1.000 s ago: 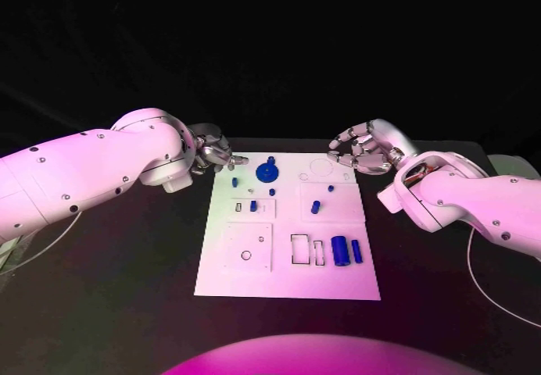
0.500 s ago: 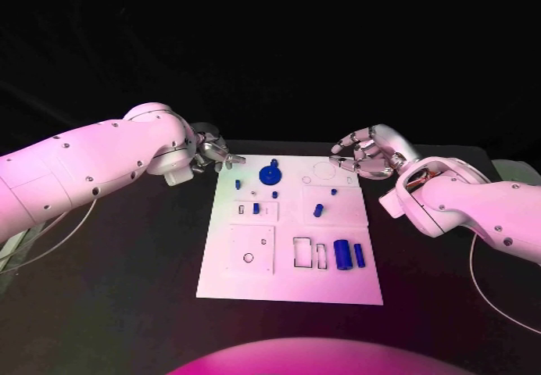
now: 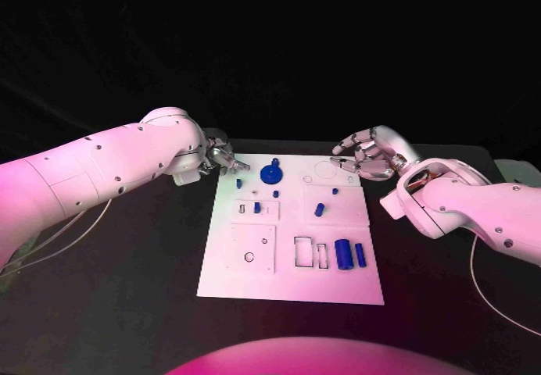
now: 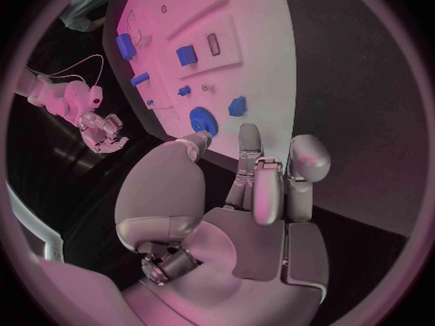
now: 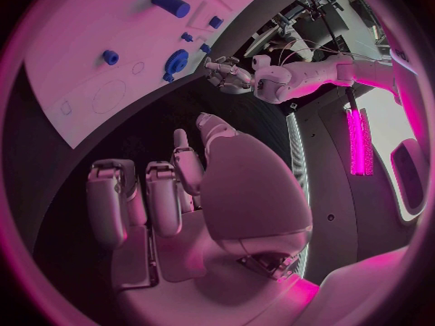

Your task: Assemble the parts on the task board

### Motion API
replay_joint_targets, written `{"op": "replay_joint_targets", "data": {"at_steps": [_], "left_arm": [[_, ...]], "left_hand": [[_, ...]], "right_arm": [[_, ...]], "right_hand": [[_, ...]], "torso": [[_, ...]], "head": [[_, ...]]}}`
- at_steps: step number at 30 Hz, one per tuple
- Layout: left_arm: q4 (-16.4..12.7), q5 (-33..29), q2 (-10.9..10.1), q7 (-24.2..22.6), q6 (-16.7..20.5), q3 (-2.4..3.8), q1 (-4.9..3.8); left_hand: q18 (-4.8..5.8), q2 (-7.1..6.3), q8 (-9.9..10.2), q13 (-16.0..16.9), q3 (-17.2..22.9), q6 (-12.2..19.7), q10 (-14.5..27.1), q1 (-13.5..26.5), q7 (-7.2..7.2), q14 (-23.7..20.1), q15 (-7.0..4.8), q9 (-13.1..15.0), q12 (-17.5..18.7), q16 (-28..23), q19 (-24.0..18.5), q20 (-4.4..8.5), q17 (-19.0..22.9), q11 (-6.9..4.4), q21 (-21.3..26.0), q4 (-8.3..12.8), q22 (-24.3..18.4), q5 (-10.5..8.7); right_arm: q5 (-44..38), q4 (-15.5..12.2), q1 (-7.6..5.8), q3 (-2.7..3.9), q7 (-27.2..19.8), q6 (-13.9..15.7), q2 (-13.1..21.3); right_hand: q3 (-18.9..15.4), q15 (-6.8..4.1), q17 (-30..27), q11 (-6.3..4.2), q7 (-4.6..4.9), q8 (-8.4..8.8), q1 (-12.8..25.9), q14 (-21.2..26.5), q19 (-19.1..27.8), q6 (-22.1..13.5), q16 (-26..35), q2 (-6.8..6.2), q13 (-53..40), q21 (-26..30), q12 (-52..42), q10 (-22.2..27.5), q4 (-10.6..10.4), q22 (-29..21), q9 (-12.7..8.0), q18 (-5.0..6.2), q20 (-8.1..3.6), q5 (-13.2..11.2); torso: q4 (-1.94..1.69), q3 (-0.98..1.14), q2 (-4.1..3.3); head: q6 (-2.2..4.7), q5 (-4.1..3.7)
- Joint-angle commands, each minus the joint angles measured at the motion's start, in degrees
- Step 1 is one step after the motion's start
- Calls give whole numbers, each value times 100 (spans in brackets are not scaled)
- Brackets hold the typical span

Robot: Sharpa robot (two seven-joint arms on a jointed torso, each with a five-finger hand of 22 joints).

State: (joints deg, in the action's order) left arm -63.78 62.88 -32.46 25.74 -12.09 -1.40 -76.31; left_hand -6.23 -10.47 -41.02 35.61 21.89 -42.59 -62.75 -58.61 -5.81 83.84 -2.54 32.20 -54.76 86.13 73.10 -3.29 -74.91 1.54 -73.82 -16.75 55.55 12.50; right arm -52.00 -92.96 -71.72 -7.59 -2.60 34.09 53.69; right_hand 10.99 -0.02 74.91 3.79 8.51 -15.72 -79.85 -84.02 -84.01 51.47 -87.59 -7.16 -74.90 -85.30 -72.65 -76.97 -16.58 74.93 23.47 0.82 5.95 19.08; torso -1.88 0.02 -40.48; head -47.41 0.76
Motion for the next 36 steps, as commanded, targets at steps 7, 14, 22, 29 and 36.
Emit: {"op": "replay_joint_targets", "data": {"at_steps": [7, 14, 22, 29, 36], "left_arm": [[44, 221, 28, -75, -405, -8, 14], [57, 99, 18, -39, -531, -11, 15], [85, 34, 40, -23, -625, -19, 20], [139, 20, 86, -5, -625, -27, 36], [148, 5, 129, -6, -625, -35, 49]], "left_hand": [[-51, -18, 42, -11, -55, -39, 8, -56, -16, 395, 41, -13, 25, 27, 22, -9, -747, 6, -7, 1, -23, -38], [-43, 29, 34, -29, -72, -111, 1, -107, -4, 405, 39, -30, 22, 44, 43, -11, -777, -2, -28, 5, 19, -18], [-38, 51, 28, -43, -85, -156, -5, -177, 5, 415, 32, -43, 17, 63, 61, -8, -812, -10, -46, 15, 54, -10], [-34, 72, 8, -56, -100, -208, -13, -241, 18, 419, 25, -48, 10, 70, 74, -4, -822, -20, -60, 15, 80, -8], [-31, 90, -12, -64, -111, -246, -19, -274, 28, 420, 18, -47, 6, 72, 81, -1, -825, -30, -68, 13, 94, -7]], "right_arm": [[-5, 6, 8, 0, -50, -81, -19], [0, 15, 14, 0, -56, -87, -31], [1, 19, 17, 0, -55, -89, -42], [1, 18, 17, 0, -54, -89, -46], [1, 16, 17, 0, -51, -85, -50]], "right_hand": [[39, -46, 1004, -14, -2, -35, 36, -463, -318, -39, 39, -4, -35, 30, 19, 15, -2, 1188, 8, 52, -37, 7], [39, -46, 1004, -14, -2, -35, 36, -463, -318, -39, 39, -4, -35, 30, 19, 15, -2, 1188, 8, 52, -37, 7], [58, -47, 1001, -14, -2, -41, 48, -462, -314, -44, 42, -3, -35, 39, 18, 14, 1, 1183, 9, 54, -37, 6], [58, -47, 1001, -14, -2, -41, 48, -462, -314, -44, 42, -3, -35, 39, 18, 14, 1, 1183, 9, 54, -37, 6], [58, -47, 1001, -14, -2, -41, 48, -462, -314, -44, 42, -3, -35, 39, 18, 14, 1, 1183, 9, 54, -37, 6]], "torso": [[-9, 6, 7], [-5, 11, 10], [-8, 11, 3], [4, 11, 1], [-7, 11, 9]], "head": [[-41, 9], [-50, 17], [-36, 18], [-46, 25], [-55, 17]]}}
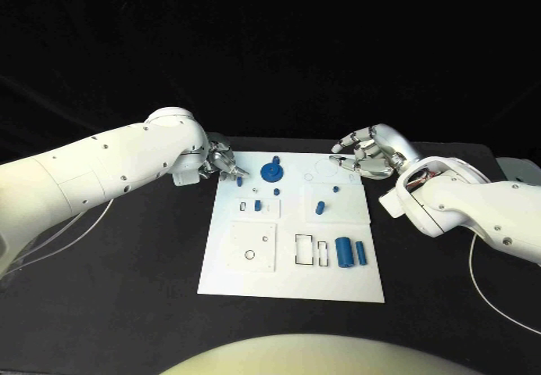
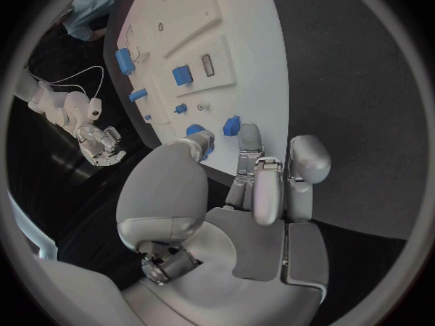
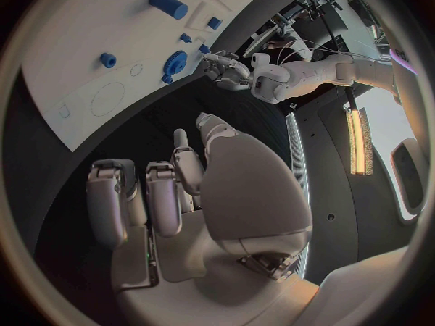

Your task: Assemble the parts on the task board

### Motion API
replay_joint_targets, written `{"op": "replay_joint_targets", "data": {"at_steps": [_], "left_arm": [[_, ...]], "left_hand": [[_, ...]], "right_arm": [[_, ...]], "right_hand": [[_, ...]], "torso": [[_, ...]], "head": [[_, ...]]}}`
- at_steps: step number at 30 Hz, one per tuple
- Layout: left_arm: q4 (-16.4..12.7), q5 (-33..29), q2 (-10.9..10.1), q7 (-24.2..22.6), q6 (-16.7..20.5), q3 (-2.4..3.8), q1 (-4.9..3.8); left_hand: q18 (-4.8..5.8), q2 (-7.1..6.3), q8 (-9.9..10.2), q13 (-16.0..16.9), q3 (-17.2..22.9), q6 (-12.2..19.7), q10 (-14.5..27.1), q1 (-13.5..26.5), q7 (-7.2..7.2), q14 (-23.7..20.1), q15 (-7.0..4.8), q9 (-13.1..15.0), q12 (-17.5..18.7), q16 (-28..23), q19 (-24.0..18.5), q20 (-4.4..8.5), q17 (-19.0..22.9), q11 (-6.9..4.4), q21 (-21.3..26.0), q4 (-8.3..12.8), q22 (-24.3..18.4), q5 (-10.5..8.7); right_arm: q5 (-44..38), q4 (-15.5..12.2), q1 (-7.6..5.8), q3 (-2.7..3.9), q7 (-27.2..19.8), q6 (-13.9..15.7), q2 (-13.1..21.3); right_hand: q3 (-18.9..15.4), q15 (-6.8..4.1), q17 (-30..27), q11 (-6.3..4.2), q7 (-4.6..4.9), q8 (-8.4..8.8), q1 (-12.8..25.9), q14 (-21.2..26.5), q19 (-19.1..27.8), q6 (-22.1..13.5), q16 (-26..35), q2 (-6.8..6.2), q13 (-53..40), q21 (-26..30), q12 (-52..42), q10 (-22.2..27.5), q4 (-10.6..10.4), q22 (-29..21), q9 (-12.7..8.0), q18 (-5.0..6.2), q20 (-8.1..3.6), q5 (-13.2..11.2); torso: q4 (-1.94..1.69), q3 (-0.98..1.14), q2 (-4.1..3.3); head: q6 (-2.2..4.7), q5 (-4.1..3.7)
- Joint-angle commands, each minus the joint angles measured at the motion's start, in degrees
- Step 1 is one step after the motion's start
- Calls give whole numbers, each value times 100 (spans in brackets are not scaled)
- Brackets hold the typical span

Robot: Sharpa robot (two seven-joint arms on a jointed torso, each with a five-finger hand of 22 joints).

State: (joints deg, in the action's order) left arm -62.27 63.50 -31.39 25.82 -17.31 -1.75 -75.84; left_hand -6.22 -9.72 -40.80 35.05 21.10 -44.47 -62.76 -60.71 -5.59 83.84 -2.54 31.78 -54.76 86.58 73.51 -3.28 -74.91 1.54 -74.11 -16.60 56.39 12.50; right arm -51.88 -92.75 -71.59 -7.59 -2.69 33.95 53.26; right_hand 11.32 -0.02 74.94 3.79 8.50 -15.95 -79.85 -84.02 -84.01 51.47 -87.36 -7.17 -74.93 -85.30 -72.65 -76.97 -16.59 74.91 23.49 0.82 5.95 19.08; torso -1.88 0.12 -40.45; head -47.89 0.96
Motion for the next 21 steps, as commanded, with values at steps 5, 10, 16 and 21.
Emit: {"op": "replay_joint_targets", "data": {"at_steps": [5, 10, 16, 21], "left_arm": [[-4, -62, 35, 2, -90, -3, 4], [-1, -62, 43, 39, -85, -4, 4], [12, -61, 50, 72, -80, -4, 4], [24, -62, 53, 90, -77, -4, 4]], "left_hand": [[-32, 22, -43, -12, -38, -73, -22, -89, 12, 418, 14, -6, 2, 24, 38, 0, -818, -35, -38, 2, 7, -6], [-29, 39, -56, -16, -43, -92, -32, -144, 21, 417, 7, -8, -9, 23, 46, 5, -814, -44, -47, 7, 25, -4], [-26, 93, -69, 17, -37, -111, -59, -225, 30, 418, -2, -12, -47, 25, 54, 11, -815, -53, -57, 8, 44, 1], [-23, 154, -85, 46, -25, -129, -85, -306, 41, 418, -11, -16, -82, 25, 63, 17, -813, -63, -68, 8, 65, 5]], "right_arm": [[-12, -9, 4, 0, -39, -69, -5], [-14, -14, 3, 0, -34, -68, -4], [-15, -16, 3, 0, -30, -66, -1], [-18, -16, 3, 0, -29, -64, 0]], "right_hand": [[24, -47, 997, -15, -2, -19, 48, -462, -314, -44, 19, -3, -31, 39, 18, 14, 1, 1186, 7, 54, -37, 7], [24, -47, 997, -15, -2, -19, 48, -462, -314, -44, 19, -3, -31, 39, 18, 14, 1, 1186, 7, 54, -37, 7], [44, -48, 992, -16, -5, -29, 56, -461, -312, -41, 23, 2, -34, 43, 13, 11, 3, 1184, 9, 55, -37, 9], [44, -48, 992, -16, -5, -29, 56, -461, -312, -41, 23, 2, -34, 43, 13, 11, 3, 1184, 9, 55, -37, 9]], "torso": [[-8, -1, 1], [-2, 0, 5], [-8, -4, 4], [-8, -3, 5]], "head": [[8, -21], [4, -8], [2, -15], [-6, -19]]}}
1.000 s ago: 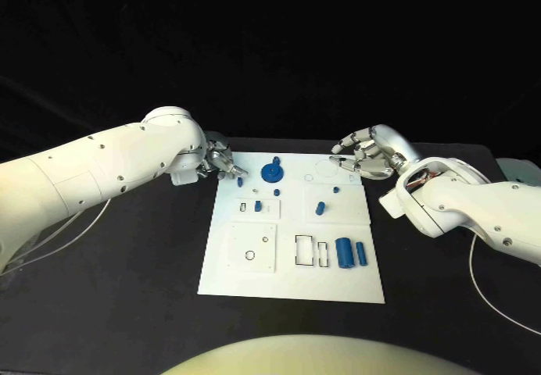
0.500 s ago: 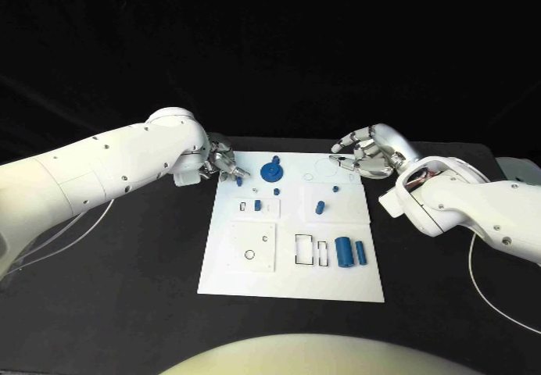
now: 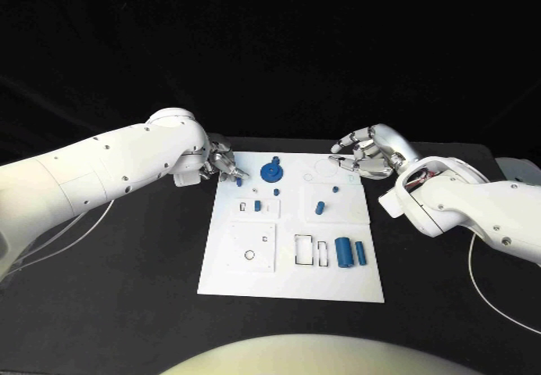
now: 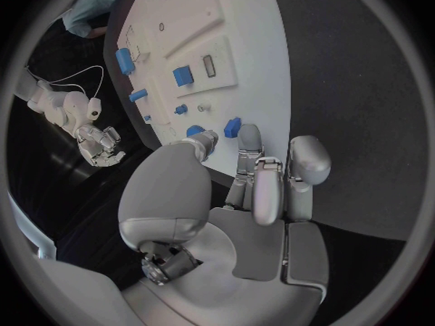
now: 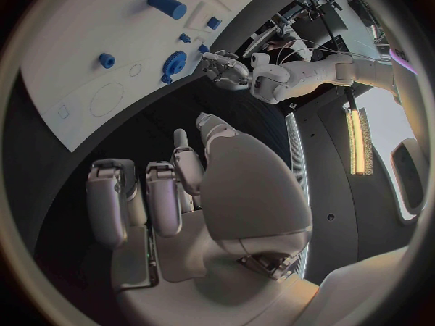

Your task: Assemble the parts on the task board

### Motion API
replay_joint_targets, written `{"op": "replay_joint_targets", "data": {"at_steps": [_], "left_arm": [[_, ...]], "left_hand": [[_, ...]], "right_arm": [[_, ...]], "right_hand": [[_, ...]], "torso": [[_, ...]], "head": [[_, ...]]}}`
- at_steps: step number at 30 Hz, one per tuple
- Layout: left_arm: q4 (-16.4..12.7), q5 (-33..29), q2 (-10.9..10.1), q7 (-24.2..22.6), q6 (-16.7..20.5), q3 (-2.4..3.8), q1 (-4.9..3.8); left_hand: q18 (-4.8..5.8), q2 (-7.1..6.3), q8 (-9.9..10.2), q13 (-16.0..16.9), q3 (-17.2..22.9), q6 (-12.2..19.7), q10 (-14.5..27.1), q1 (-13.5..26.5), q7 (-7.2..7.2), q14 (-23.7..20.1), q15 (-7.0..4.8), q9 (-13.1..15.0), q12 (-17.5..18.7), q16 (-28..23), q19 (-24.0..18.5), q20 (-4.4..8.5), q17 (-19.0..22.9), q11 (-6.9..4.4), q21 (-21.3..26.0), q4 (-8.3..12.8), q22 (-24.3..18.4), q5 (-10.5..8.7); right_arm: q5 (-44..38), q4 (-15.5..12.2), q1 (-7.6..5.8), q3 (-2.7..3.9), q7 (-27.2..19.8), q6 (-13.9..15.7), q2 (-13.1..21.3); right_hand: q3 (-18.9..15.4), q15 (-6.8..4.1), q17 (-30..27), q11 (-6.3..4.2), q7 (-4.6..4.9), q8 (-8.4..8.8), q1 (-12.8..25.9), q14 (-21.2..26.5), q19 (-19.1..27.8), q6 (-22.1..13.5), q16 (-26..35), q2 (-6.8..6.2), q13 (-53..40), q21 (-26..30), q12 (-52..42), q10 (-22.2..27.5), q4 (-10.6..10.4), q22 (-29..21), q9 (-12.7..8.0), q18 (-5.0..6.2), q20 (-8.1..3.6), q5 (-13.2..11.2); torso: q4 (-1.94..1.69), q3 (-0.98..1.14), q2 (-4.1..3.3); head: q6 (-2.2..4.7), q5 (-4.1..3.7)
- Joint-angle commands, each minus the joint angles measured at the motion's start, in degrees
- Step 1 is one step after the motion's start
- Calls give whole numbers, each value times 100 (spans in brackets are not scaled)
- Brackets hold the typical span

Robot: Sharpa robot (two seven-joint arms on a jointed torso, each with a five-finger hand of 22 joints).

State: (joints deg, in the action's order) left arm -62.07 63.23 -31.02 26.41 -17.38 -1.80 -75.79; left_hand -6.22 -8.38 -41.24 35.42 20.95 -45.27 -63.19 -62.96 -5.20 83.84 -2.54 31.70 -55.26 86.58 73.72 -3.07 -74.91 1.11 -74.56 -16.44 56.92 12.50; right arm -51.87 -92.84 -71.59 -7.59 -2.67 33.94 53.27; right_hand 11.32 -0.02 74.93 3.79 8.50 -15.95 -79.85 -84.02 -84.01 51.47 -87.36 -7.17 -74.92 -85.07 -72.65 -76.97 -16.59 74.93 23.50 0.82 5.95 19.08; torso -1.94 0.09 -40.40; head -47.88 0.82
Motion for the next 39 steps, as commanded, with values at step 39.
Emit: {"op": "replay_joint_targets", "data": {"at_steps": [39], "left_arm": [[21, -68, 38, 115, -176, 2, -1]], "left_hand": [[17, 112, -97, 137, 191, -109, -185, -570, 52, 459, -58, -54, -191, 83, 152, 30, -923, -71, -142, -4, 234, 3]], "right_arm": [[-23, 12, 4, 0, -45, -60, -16]], "right_hand": [[69, -49, 999, -18, -6, -39, 70, -463, -312, -40, 20, 13, -37, 22, 7, 6, 0, 1182, 10, 56, -39, 23]], "torso": [[-2, 7, -2]], "head": [[-69, -1]]}}
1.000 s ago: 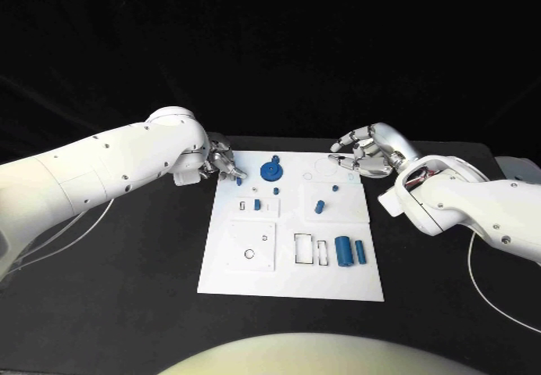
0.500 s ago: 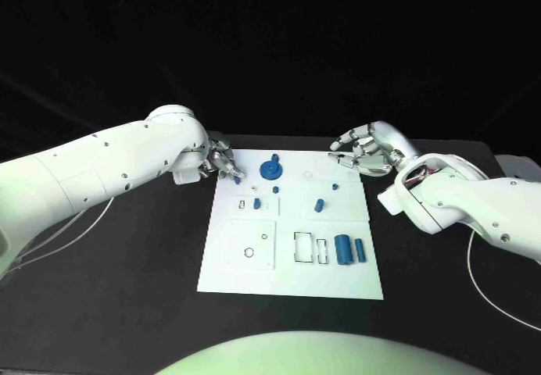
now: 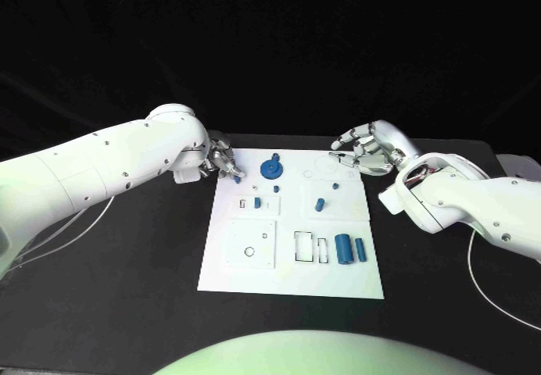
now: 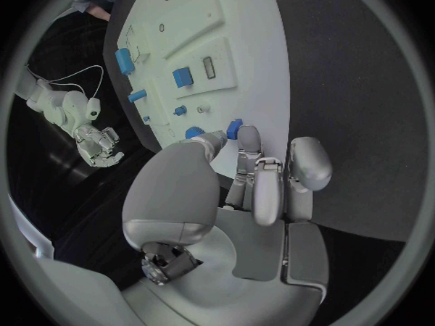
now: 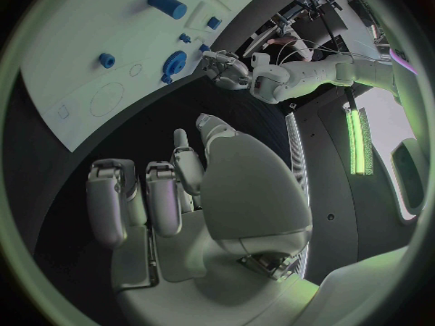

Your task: Assemble the parts on the task board

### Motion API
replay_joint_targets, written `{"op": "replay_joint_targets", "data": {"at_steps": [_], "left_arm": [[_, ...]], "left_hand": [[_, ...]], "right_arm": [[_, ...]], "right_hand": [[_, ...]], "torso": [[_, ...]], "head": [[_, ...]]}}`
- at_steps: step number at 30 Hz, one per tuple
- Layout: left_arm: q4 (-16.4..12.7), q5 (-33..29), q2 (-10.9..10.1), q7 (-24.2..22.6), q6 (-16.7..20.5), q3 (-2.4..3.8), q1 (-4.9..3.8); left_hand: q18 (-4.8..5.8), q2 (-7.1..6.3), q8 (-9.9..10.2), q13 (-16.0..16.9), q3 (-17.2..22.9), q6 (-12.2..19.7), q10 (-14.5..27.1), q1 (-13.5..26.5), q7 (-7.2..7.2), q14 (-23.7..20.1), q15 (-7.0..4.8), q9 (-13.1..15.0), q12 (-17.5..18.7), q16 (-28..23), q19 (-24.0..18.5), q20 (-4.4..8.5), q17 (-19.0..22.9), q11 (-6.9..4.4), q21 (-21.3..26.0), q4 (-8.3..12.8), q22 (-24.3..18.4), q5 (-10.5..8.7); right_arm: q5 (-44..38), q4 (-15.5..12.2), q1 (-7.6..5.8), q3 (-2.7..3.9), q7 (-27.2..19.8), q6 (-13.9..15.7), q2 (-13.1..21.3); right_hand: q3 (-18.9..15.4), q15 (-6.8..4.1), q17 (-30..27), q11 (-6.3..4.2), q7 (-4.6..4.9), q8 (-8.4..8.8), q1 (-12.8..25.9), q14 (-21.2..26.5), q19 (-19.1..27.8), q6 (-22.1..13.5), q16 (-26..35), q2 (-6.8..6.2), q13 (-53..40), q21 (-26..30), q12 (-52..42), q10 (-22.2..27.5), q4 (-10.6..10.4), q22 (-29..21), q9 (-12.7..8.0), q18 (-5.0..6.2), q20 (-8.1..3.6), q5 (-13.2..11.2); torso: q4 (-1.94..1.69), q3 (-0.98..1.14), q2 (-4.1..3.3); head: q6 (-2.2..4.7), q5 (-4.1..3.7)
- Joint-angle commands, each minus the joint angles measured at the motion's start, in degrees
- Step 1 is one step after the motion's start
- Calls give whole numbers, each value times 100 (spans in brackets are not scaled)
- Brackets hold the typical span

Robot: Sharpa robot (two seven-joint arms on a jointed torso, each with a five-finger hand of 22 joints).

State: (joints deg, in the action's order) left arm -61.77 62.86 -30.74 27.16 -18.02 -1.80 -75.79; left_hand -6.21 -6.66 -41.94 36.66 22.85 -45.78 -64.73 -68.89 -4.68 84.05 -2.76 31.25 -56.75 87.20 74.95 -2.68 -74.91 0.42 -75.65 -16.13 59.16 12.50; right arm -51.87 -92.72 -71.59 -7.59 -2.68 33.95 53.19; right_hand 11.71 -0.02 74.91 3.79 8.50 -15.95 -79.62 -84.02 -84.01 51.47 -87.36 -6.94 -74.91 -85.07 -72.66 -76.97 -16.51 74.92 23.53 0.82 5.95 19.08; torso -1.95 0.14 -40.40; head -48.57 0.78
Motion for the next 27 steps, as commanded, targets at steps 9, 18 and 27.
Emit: {"op": "replay_joint_targets", "data": {"at_steps": [9, 18, 27], "left_arm": [[-14, -29, 6, 53, -103, 2, -1], [-13, -46, 6, 20, -85, 2, -1], [-24, -210, -16, -7, 97, 2, -1]], "left_hand": [[19, -19, -33, 25, 81, -74, -59, -78, 27, 441, -53, -22, -64, 25, 40, -3, -929, -23, -46, 4, 31, 26], [24, -72, -103, -75, 1126, 27, -59, -860, 46, 446, -92, -21, 16, 35, 43, 31, -945, -55, -72, 709, 75, 59], [33, -189, -252, -64, 1894, 49, -189, -653, -29, 444, -44, 67, -7, 34, 57, -20, -939, -4, -113, 1080, 137, 59]], "right_arm": [[-23, 3, 4, 0, -46, -60, -10], [-23, 5, 5, 0, -51, -61, -13], [-23, 8, 7, 0, -53, -60, -17]], "right_hand": [[46, -50, 991, -19, -7, -46, 64, -460, -311, -44, 26, -9, -35, 26, 9, 7, -8, 1181, 7, 56, -40, 37], [46, -50, 991, -19, -7, -46, 64, -460, -311, -44, 26, -9, -35, 26, 9, 7, -8, 1181, 7, 56, -40, 37], [46, -50, 991, -19, -7, -46, 64, -460, -311, -44, 26, -9, -35, 26, 9, 7, -8, 1181, 7, 56, -40, 37]], "torso": [[0, -2, 1], [2, -5, 4], [1, -6, 3]], "head": [[-11, 2], [-24, 4], [-23, 11]]}}
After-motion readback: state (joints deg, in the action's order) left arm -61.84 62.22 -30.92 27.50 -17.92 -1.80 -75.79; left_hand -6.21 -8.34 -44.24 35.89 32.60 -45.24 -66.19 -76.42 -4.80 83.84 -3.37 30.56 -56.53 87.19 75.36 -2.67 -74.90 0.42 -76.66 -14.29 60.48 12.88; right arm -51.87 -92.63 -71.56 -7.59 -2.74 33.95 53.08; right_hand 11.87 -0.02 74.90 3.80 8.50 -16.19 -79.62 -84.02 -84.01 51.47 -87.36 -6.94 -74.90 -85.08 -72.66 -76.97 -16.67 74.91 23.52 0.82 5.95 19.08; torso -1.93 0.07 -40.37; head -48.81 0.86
